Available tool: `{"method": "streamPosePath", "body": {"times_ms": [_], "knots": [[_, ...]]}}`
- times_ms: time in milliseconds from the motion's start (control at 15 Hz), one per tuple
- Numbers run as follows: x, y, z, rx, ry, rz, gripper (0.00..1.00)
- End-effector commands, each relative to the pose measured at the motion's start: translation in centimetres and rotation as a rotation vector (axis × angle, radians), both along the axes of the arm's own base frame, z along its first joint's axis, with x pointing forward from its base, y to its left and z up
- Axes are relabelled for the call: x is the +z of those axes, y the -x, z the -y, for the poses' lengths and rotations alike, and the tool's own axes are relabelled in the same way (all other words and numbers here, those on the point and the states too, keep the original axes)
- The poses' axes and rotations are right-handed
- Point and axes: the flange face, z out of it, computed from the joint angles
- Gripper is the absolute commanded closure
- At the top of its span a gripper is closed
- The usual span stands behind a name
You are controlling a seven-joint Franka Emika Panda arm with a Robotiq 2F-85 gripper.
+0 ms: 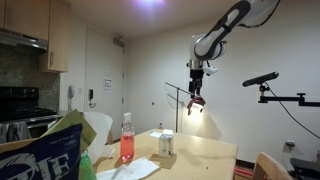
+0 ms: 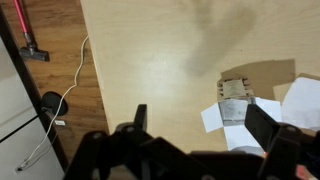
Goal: Take the paper out of the box and put it on the table
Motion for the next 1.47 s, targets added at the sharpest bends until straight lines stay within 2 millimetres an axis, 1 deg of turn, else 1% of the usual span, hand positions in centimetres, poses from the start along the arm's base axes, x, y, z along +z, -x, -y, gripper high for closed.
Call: {"method": "streamPosePath", "body": {"times_ms": [0,267,400,600,1000,1133,1400], "knots": [[-0.2,-0.1,0.0,0.004,0.008,-0.01,0.0],[-0.3,-0.1,0.0,0.006,0.011,-0.011,0.0],[-1.0,-0.2,-0.2,0.033,0.011,-0.014,0.0],[-2.9,-1.0,-1.7,0.062,-0.002,-0.002,0.0],[-6.4,-3.3,-4.7,0.133,-0.002,0.069,0.0],[-7.9,-3.9,-5.0,0.137,-0.003,0.071,0.0],[-11.3,-4.5,-4.6,0.142,-0.001,0.046,0.0]]}}
